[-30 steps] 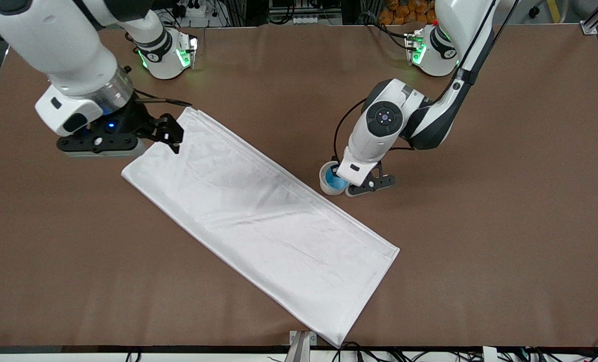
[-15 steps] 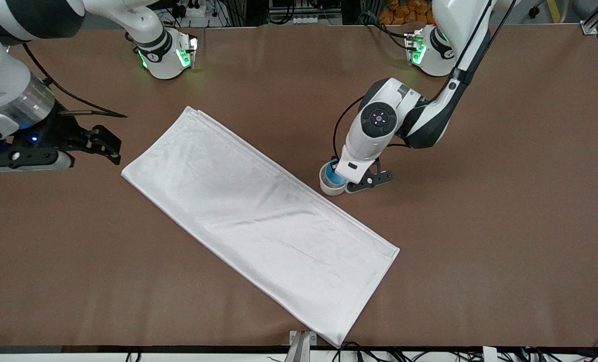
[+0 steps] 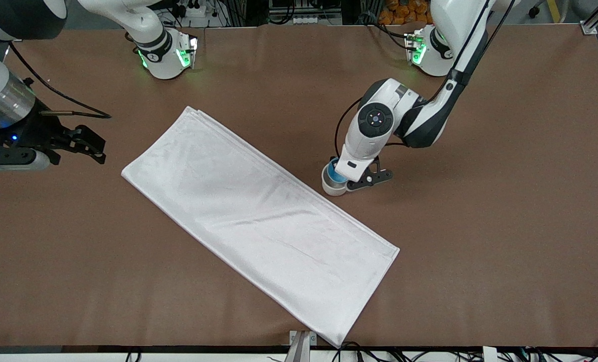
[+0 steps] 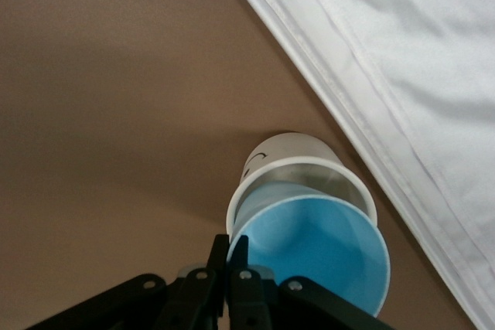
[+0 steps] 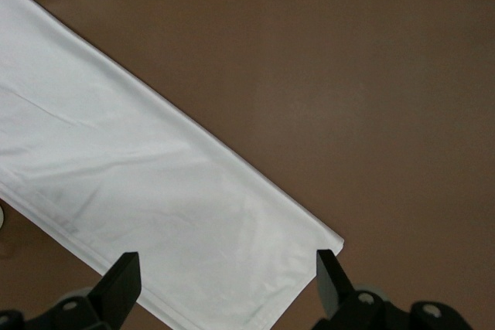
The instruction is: Place blue cup into white mug on table
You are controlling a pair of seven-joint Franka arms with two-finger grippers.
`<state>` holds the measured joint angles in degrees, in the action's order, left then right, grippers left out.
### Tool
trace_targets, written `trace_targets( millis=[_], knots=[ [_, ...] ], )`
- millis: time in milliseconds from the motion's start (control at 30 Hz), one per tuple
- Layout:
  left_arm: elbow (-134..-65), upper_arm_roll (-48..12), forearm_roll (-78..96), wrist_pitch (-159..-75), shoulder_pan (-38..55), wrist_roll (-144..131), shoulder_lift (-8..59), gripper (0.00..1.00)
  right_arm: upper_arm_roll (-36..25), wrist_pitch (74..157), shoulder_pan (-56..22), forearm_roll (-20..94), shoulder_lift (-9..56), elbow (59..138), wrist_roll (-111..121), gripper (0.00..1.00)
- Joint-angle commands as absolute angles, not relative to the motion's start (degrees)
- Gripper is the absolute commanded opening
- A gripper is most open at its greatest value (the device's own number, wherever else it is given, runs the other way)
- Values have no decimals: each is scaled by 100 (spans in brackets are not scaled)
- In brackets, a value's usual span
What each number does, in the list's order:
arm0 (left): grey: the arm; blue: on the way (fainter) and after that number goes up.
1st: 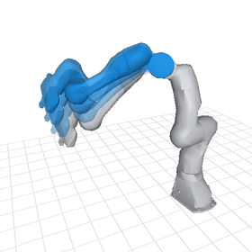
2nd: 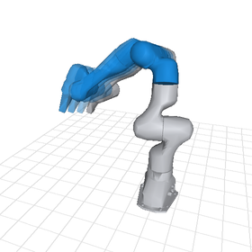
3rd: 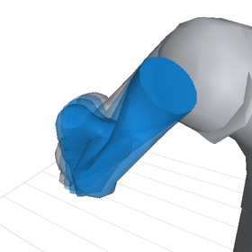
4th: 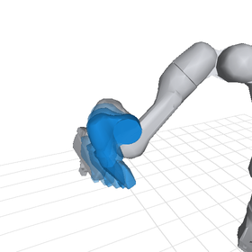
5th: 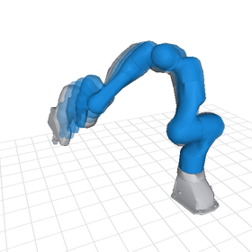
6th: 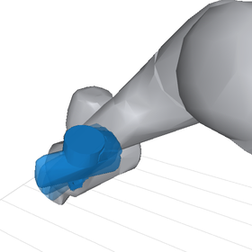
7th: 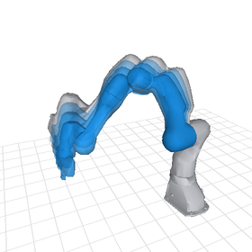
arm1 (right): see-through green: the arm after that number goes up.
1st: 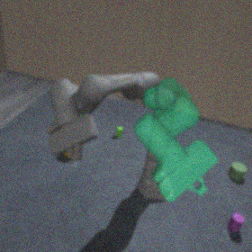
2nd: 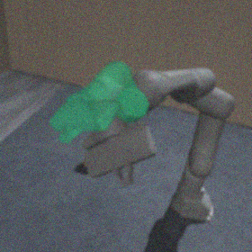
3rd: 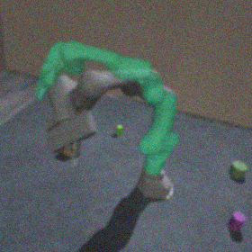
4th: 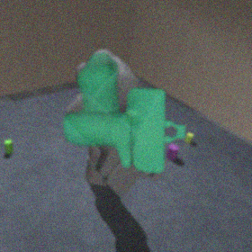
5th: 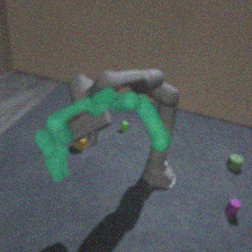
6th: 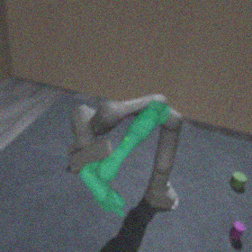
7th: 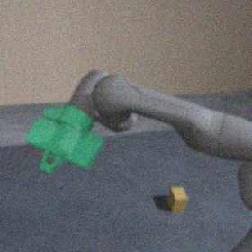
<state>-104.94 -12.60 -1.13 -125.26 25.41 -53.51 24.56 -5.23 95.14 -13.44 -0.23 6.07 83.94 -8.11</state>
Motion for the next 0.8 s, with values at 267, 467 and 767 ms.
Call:
trace_targets(
  millis=[267, 467, 767],
  knots=[
    [-10354, -1248, -272, -12524, 2505, -5528, 2417, 24, -439, 9571, -1125, -53, 334, 8648, -458, 100],
    [-10283, -1230, -281, -12533, 2505, -5555, 2479, 100, -439, 9580, -1099, -53, 273, 8745, -378, 100],
    [-10283, -1195, -299, -12472, 2304, -5458, 2312, 100, -439, 9571, -1029, -18, 246, 8754, -369, 100]
  ],
)
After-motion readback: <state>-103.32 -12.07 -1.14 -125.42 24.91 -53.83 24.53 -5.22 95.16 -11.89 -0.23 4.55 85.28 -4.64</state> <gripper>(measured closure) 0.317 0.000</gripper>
